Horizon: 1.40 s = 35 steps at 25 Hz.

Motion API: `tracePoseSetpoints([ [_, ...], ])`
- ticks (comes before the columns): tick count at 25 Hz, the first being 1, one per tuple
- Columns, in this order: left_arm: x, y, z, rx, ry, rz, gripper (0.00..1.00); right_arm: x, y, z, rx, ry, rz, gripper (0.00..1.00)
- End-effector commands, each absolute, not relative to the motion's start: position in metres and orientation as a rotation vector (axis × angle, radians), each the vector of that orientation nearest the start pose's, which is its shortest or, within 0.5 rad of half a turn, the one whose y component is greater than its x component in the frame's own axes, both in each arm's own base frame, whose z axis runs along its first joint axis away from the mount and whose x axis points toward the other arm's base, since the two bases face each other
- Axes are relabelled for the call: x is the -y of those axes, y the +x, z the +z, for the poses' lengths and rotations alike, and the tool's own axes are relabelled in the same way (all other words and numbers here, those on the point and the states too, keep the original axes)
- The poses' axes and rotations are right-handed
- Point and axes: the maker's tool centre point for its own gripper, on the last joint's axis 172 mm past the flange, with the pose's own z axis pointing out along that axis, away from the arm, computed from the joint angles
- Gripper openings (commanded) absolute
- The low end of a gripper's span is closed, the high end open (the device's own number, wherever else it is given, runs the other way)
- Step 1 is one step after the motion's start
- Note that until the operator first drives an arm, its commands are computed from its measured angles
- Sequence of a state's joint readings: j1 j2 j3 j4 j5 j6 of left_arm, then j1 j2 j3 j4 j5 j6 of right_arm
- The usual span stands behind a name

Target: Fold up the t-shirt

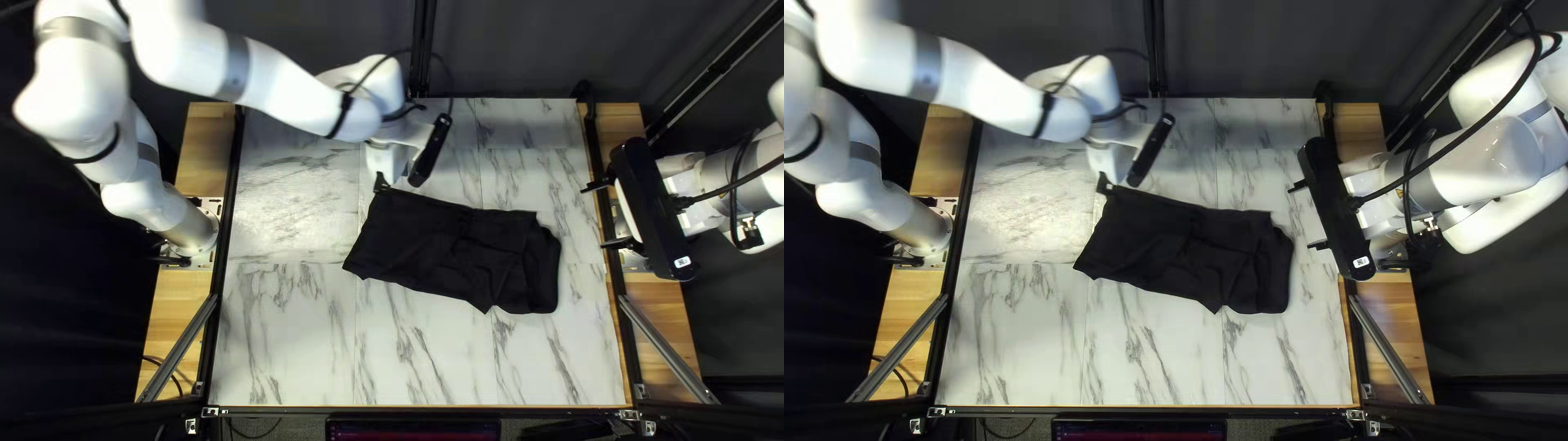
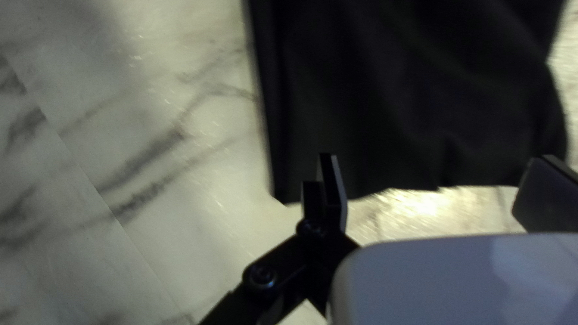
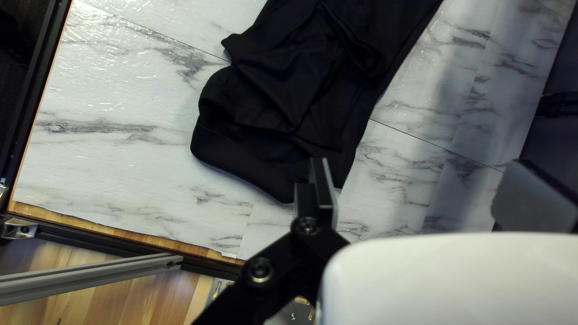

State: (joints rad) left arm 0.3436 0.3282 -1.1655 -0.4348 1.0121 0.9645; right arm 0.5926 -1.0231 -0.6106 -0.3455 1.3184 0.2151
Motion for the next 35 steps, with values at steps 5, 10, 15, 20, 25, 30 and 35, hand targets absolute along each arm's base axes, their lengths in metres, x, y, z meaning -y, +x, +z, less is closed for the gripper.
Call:
tracePoseSetpoints([
  [5,-0.086,0.478,0.059,-0.743,-3.509,-0.066,1.00,-0.087,0.275,0.342,0.665,-3.192,-0.702,1.00],
  [10,-0.086,0.472,0.048,-0.742,-3.523,-0.064,1.00,-0.087,0.275,0.342,0.665,-3.192,-0.702,1.00],
  [15,-0.086,0.471,0.047,-0.736,-3.529,-0.060,1.00,-0.087,0.275,0.342,0.665,-3.192,-0.702,1.00],
  [20,-0.082,0.470,0.045,-0.737,-3.535,-0.060,1.00,-0.087,0.275,0.342,0.665,-3.192,-0.702,1.00],
  [25,-0.076,0.469,0.043,-0.745,-3.542,-0.061,1.00,-0.087,0.275,0.342,0.665,-3.192,-0.702,1.00],
  [30,-0.071,0.471,0.039,-0.755,-3.549,-0.060,1.00,-0.087,0.275,0.342,0.665,-3.192,-0.702,1.00],
  [35,-0.069,0.470,0.037,-0.758,-3.554,-0.060,1.00,-0.087,0.275,0.342,0.665,-3.192,-0.702,1.00],
])
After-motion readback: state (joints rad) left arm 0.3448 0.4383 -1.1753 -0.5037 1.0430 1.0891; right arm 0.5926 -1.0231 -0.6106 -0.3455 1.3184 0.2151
